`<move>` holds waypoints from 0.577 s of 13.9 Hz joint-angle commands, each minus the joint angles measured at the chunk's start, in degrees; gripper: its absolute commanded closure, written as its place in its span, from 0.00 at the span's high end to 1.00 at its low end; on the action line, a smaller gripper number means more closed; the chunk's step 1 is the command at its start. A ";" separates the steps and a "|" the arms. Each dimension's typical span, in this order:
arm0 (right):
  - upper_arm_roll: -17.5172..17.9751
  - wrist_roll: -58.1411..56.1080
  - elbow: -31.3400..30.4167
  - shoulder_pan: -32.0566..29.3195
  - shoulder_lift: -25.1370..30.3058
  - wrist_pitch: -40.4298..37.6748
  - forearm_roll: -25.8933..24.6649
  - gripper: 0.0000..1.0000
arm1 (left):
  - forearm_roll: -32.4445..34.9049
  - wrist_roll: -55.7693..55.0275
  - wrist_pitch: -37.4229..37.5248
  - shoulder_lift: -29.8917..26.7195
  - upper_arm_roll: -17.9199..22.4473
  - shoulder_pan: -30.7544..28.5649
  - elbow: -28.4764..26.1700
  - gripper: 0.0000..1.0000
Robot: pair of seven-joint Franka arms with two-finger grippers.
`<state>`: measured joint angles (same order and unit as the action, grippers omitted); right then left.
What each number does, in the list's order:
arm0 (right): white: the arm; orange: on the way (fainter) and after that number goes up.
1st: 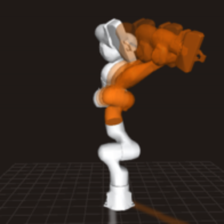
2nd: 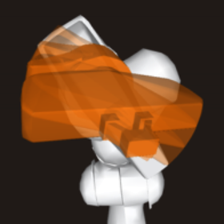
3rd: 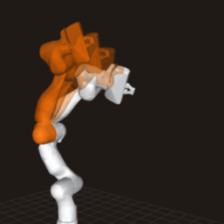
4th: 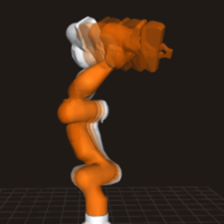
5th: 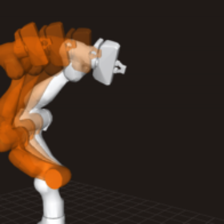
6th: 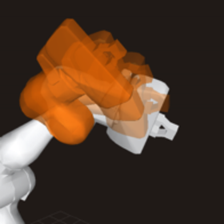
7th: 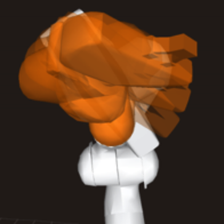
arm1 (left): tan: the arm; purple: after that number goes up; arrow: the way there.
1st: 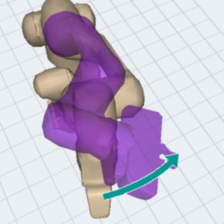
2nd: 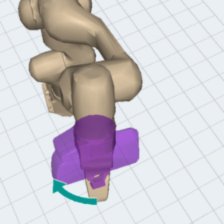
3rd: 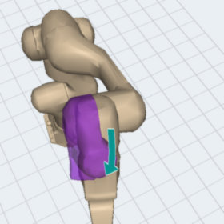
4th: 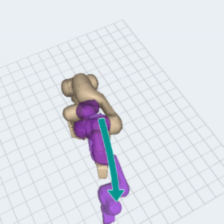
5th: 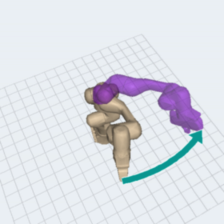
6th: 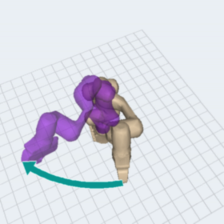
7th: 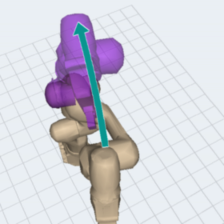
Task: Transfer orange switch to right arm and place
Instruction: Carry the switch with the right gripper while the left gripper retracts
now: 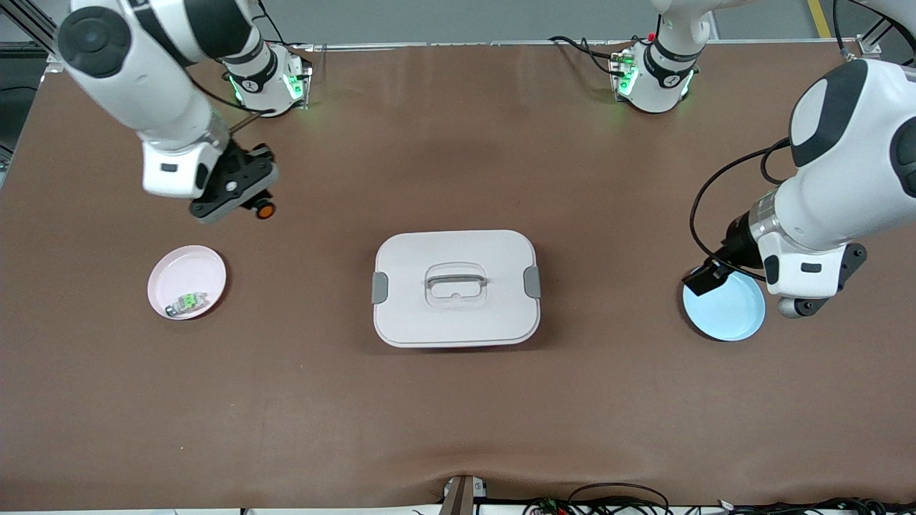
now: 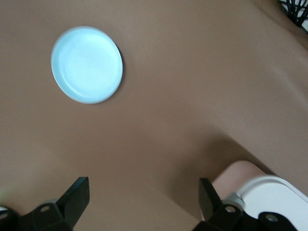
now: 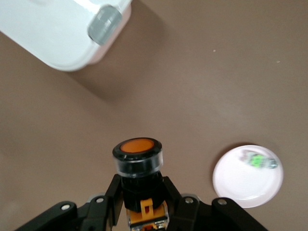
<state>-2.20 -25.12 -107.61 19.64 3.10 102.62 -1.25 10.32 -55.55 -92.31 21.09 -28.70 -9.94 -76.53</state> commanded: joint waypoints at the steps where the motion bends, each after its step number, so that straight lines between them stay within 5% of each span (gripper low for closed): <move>1: 0.97 -13.16 -0.85 -5.91 1.03 0.38 -4.01 0.00 | 3.56 8.14 0.99 -1.23 -0.22 -2.70 -0.38 1.00; 8: 0.97 -42.96 -7.08 -21.03 0.33 15.65 -5.87 0.00 | 3.57 31.88 5.91 -6.67 0.04 -8.60 -0.47 1.00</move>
<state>-2.36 -61.63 -111.50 2.72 2.85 113.53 -6.03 13.04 -28.41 -88.39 17.12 -28.54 -18.03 -76.37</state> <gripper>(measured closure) 0.626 0.000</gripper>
